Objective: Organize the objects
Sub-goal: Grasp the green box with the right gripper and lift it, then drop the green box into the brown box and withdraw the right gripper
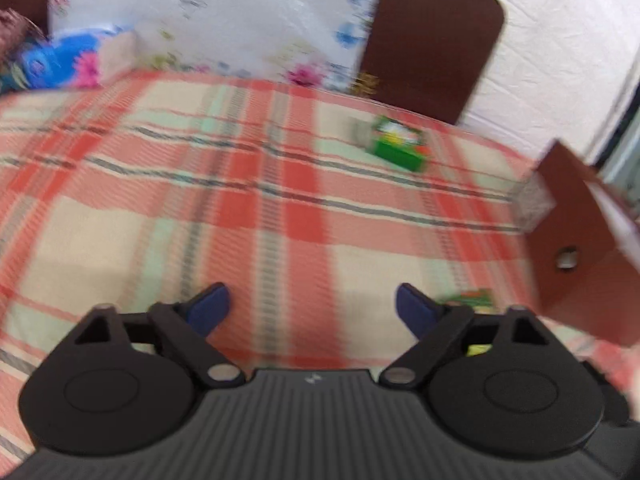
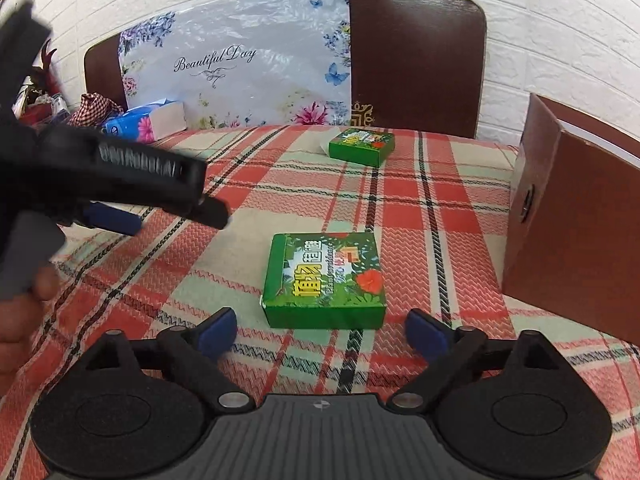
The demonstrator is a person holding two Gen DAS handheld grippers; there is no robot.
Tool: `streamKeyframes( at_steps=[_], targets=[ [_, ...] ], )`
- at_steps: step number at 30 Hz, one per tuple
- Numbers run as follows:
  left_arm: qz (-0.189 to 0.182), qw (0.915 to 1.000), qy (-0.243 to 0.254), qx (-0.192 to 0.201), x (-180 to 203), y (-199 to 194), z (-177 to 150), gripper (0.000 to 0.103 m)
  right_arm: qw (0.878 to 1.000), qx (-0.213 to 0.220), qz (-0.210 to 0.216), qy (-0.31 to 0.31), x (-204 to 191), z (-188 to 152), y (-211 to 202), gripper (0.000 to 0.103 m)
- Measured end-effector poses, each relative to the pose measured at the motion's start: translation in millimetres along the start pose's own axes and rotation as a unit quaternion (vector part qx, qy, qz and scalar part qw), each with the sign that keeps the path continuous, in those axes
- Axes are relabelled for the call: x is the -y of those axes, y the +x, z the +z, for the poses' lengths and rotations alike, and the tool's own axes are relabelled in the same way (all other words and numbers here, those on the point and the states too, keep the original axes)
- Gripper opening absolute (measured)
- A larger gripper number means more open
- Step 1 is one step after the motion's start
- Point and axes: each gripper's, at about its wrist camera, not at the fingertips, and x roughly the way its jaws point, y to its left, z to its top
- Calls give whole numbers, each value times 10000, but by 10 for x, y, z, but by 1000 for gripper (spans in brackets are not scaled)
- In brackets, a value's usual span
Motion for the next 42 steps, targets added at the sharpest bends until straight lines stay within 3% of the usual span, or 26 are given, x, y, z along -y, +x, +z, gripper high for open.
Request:
streamKeyframes(
  at_steps=[3,4,6,9,11,15,19,22,23,24,25,26,28,31,37,42],
  targets=[
    [-110,9979,330,-543,330,77,-35,56,10000,18,-20,81,3,45,62,93],
    [-247,9970,355,-645,400,105,-65,56,9999,42,-27,95,8,45,63,86],
    [-370,9954,525,-706,548,151,-140,53,9999,139,-17,100,15,31,36,62],
    [-613,9943,558,-677,668,124,-162,32,9997,200,20,134,48,16,-10,60],
    [-647,9941,609,-619,754,14,-136,32,9990,408,-18,172,63,-7,-124,60],
    [-928,9909,971,-97,1091,-338,-21,32,9899,1347,-437,-19,100,-15,-482,60],
    [-1339,9786,1489,467,1577,-545,133,32,9693,2229,-1032,117,338,84,-779,60],
    [-1610,9669,1866,661,1980,-490,236,34,9540,2566,-1518,325,629,173,-887,60],
    [-1605,9643,1990,689,2129,-428,260,35,9512,2589,-1629,403,745,203,-885,60],
    [-1567,9634,2067,678,2246,-352,274,44,9487,2584,-1759,468,859,227,-860,61],
    [-1468,9631,2167,632,2371,-238,278,55,9462,2543,-1934,519,959,244,-814,72],
    [-1294,9638,2255,599,2465,-123,269,55,9457,2353,-2173,557,1062,269,-735,89],
    [-854,9678,2334,385,2554,72,237,52,9449,2040,-2447,756,1236,260,-648,88],
    [-925,9689,2275,293,2466,56,189,59,9417,2203,-2313,1054,1358,118,-737,89],
    [-815,9679,2368,225,2438,-103,171,57,9403,2272,-2325,1006,1259,64,-813,91],
    [-696,9685,2360,376,2319,-290,121,61,9435,2257,-2208,1008,1138,14,-990,92]
  ],
)
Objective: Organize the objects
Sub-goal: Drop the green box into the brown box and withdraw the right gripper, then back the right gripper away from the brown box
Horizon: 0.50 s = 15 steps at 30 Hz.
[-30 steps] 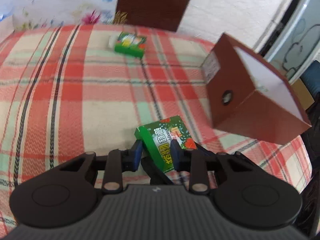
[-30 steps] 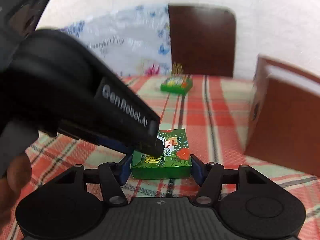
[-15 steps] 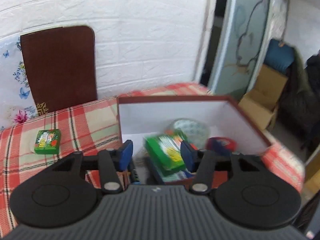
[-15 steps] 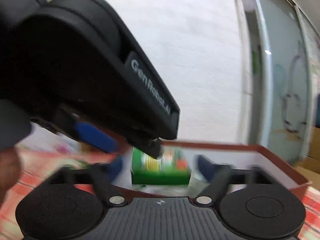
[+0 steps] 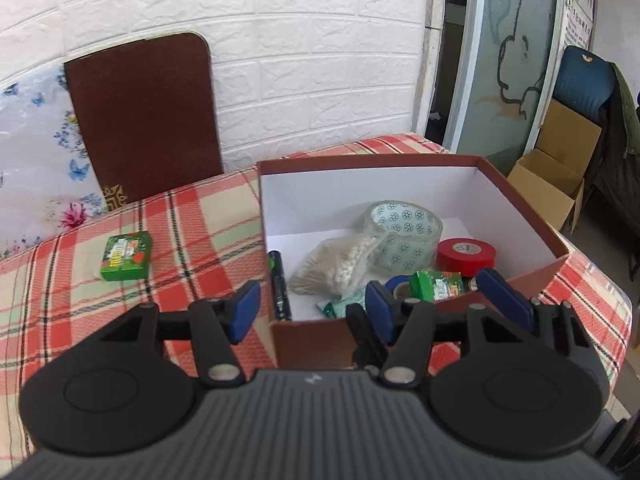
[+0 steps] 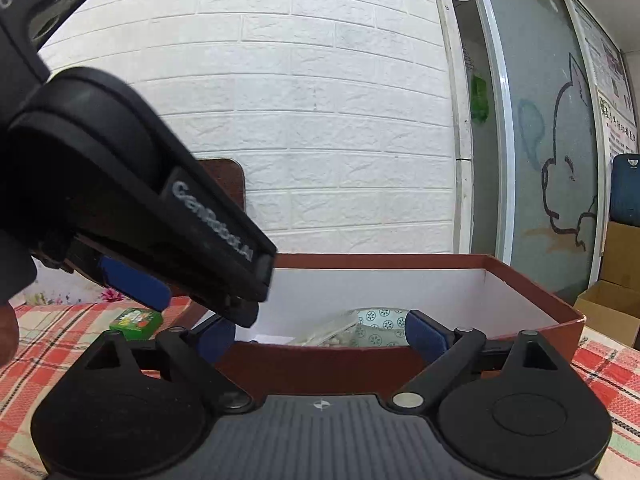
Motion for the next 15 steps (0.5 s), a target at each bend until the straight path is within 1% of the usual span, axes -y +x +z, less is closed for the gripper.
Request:
streamKeyframes(
  at_steps=[1,3,6,9,12,15],
  targets=[
    [-11,10000,-40,1,-39,-40,-29,63,10000,-11,46,16,-11,2,-58,92],
    [38,10000,-71,8,-110,-110,-102,65,9999,-51,143,2,-81,5,-148,92],
    [337,9994,-56,13,-212,-190,-226,64,9992,-211,341,-34,-212,-48,-176,92],
    [524,9985,-181,-37,-387,-238,-341,64,9964,-581,618,-60,-345,-148,-175,93],
    [748,9964,-377,-133,-601,-262,-473,64,9902,-1033,940,-61,-501,-246,-181,92],
    [958,9933,-595,-256,-811,-271,-614,64,9864,-1234,1071,-188,-630,-303,-186,92]
  ],
)
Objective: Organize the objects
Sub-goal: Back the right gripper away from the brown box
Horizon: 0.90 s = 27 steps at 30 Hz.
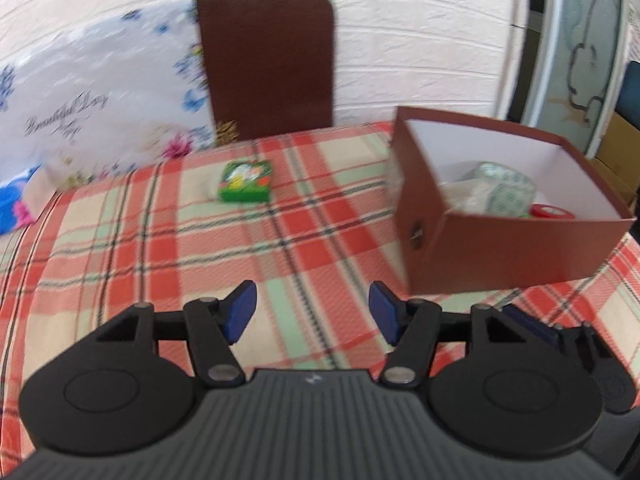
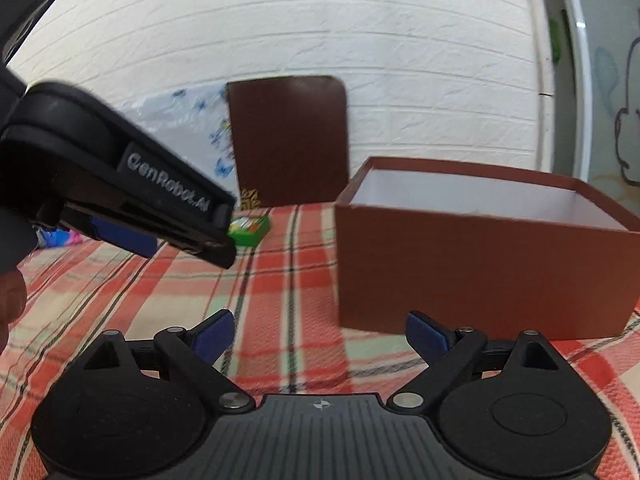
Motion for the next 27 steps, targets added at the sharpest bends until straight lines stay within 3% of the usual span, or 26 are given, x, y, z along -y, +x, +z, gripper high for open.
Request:
streamKeyframes(
  at_steps=[7,18,23,27],
  targets=[
    [375,9986,-293,-234,-357,92,-282,64,9987,-498,45,-119,-78,-165,224,88],
    [528,9967,-437,-436,-597,213,-537,66,9993,-316,-57,-188,-136,-144,157,88],
    [532,9966,-451,-449,-646,252,-590,68,9997,-214,-117,27,-59,-147,153,88],
    [564,9963,-441,-470,-669,290,-632,71,9971,-400,-170,623,146,-139,234,88]
  ],
)
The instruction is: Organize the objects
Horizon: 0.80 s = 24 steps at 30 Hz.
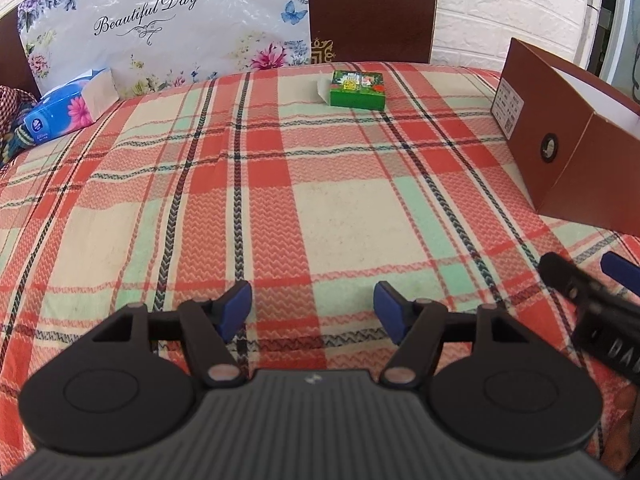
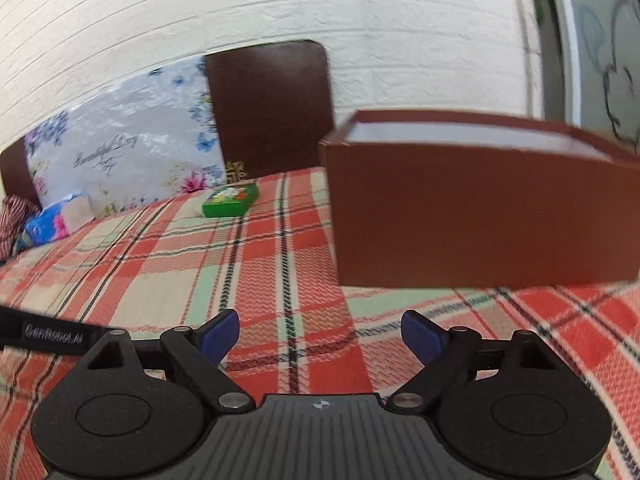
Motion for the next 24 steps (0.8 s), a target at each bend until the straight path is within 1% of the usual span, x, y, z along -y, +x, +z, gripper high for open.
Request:
streamKeyframes(
  at_steps=[2,4,8,17,24],
  targets=[
    [16,10000,23,25,-5,7,-15,72,9993,-113,-24,351,131,17,47,88],
    [36,10000,65,53,1,4,-20,73,9985,-132,-18,525,191,19,64,87],
    [29,9999,90,78,3,5,-25,73,9992,-114,-35,384,139,0,57,88],
    [2,9999,88,91,19,2,-38,75,9994,-100,-66,337,118,-12,35,88],
    [-188,9995,145,188,69,-87,-32,75,9997,156,-145,-157,-52,-20,-67,88]
  ],
)
